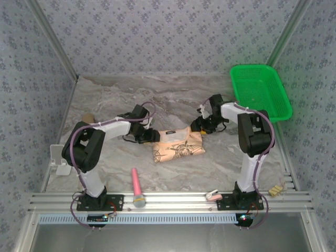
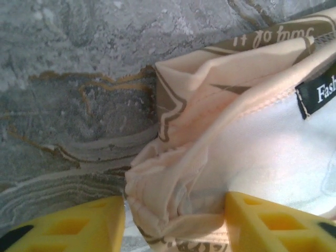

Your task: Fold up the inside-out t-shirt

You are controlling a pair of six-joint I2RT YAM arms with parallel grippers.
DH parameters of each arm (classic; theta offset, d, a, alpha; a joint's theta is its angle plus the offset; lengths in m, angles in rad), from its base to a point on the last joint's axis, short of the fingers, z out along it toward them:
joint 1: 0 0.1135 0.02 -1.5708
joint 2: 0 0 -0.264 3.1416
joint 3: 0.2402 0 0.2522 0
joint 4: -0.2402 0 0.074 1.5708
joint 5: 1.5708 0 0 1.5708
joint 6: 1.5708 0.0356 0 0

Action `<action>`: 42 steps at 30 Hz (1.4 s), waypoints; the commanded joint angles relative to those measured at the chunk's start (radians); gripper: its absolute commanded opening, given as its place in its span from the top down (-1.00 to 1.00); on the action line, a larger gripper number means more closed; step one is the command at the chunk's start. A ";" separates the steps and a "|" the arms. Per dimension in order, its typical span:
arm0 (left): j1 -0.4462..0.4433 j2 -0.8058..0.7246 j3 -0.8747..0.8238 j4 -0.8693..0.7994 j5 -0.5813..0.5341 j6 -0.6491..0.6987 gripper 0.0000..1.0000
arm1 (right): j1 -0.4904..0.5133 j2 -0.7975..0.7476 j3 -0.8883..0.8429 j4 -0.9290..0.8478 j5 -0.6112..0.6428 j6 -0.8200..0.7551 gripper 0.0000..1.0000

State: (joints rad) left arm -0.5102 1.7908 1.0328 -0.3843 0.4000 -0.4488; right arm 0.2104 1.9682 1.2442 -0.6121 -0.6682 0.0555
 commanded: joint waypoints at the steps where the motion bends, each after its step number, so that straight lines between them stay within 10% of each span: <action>1: -0.039 0.091 0.045 0.079 0.089 -0.010 0.22 | 0.019 0.035 0.000 0.003 -0.077 -0.011 0.19; 8: -0.029 0.090 0.057 0.091 0.139 0.025 1.00 | 0.015 0.012 -0.009 0.045 -0.148 0.004 0.74; 25: 0.360 -0.043 0.242 -0.288 0.144 0.324 1.00 | 0.214 0.143 0.254 0.366 -0.131 0.326 0.99; 42: 0.628 0.139 0.634 -0.475 -0.043 0.496 1.00 | 0.414 0.678 1.017 0.555 0.016 0.707 1.00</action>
State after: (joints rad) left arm 0.1059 1.8870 1.6005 -0.8108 0.3969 -0.0071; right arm 0.6220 2.5660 2.1681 -0.0948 -0.7006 0.6613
